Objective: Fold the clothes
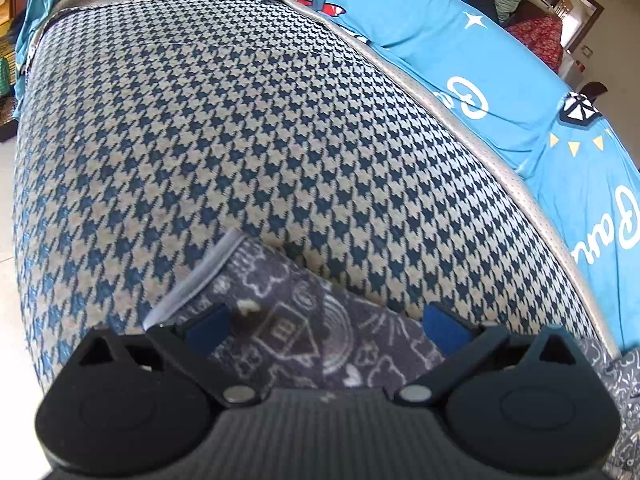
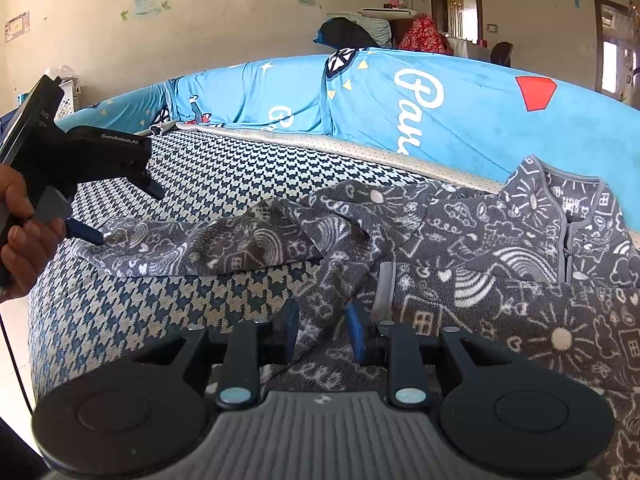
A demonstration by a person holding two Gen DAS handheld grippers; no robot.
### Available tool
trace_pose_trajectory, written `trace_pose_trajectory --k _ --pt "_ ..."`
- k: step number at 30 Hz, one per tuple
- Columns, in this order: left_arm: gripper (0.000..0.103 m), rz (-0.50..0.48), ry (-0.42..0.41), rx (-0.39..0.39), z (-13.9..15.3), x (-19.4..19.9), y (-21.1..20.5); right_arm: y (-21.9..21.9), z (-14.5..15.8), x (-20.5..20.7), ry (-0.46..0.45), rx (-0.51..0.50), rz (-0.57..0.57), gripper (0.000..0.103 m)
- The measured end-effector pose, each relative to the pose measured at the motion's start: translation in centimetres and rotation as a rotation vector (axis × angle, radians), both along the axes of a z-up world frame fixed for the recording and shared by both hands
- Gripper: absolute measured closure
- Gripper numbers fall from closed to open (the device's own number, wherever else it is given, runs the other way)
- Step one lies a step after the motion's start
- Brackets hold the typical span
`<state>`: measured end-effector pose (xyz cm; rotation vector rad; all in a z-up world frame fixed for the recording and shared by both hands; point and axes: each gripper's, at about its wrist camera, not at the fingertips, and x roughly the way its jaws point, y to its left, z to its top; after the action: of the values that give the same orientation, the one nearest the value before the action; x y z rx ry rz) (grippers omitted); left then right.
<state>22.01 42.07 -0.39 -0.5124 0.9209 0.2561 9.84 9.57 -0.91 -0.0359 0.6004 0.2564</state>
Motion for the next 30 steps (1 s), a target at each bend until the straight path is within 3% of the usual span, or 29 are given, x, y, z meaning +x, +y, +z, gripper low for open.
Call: trace_pose_trajectory --k 9,16,18,20,21,25,26,30 --pt "0.0 0.057 0.045 0.065 -1.5 0.5 2.7 0.4 -0.5 0.2 0.019 -0.01 0.004 0.077" --pt "0.0 0.019 0.034 0.099 -1.9 0.4 2.3 0.6 -0.8 0.3 0.026 -0.02 0.005 0.077" --pt "0.013 0.001 0.017 0.102 -1.9 0.3 1.9 0.6 -0.8 0.3 0.026 -0.023 0.005 0.077" --pt "0.042 -0.012 0.006 0.117 -1.7 0.4 1.5 0.6 -0.9 0.3 0.027 -0.025 0.006 0.077" --pt "0.046 -0.015 -0.001 0.104 -1.7 0.3 1.4 0.6 -0.9 0.3 0.026 -0.026 0.006 0.077" --pt "0.079 -0.04 -0.03 0.043 -1.6 0.6 1.0 0.6 -1.0 0.3 0.025 -0.031 0.007 0.077" --pt "0.084 -0.053 -0.041 0.029 -1.5 0.6 0.9 0.7 -1.0 0.3 0.024 -0.032 0.008 0.077" --pt "0.086 -0.131 -0.096 -0.002 0.0 0.5 -0.8 0.7 -1.0 0.3 0.022 -0.036 0.007 0.077"
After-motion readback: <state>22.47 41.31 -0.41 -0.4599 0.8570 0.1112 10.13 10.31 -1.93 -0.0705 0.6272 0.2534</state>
